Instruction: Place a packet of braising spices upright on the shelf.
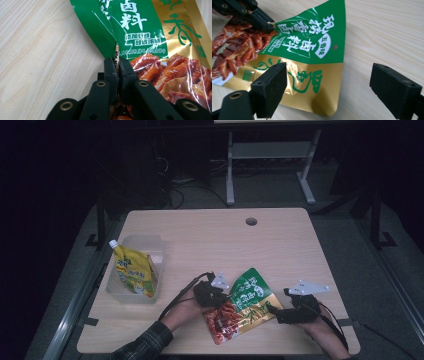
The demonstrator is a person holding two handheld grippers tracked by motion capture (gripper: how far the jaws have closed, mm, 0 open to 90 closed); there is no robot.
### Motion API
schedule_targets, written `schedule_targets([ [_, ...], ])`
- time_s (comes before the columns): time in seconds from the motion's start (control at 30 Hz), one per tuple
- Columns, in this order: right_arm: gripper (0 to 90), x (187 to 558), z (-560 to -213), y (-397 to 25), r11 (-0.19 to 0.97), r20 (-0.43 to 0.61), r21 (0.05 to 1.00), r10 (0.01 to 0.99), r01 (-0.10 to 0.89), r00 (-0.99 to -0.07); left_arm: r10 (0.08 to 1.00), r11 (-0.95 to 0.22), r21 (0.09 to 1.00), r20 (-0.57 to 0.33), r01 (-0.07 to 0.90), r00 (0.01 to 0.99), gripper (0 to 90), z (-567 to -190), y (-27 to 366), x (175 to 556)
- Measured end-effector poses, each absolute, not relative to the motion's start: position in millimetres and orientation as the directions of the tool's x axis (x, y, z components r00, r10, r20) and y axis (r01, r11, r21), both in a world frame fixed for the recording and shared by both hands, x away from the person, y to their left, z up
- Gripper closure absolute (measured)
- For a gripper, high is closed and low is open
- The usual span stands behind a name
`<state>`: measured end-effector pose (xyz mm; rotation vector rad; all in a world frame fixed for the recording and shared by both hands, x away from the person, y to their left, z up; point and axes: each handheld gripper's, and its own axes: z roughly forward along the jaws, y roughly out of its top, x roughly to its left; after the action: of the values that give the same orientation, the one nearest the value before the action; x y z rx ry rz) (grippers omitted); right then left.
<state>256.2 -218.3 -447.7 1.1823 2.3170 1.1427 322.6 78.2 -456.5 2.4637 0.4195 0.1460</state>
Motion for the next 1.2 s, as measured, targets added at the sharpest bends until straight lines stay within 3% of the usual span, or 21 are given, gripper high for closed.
schedule_targets([
  [0.27,13.7,258,-439,-222,0.328,0.121,0.750,0.786,0.574,-0.607,0.373,-0.659,0.670,-0.105,0.342,0.922,89.2,-460,88,327],
  [0.9,17.7,251,-432,-218,0.314,0.193,0.758,0.729,0.571,-0.657,0.476,-0.459,0.790,-0.167,0.406,0.864,89.7,-425,132,329],
  [1.2,23.2,261,-434,-193,0.267,0.265,0.774,0.685,0.573,-0.678,0.493,-0.371,0.832,-0.199,0.411,0.847,89.8,-411,146,324],
])
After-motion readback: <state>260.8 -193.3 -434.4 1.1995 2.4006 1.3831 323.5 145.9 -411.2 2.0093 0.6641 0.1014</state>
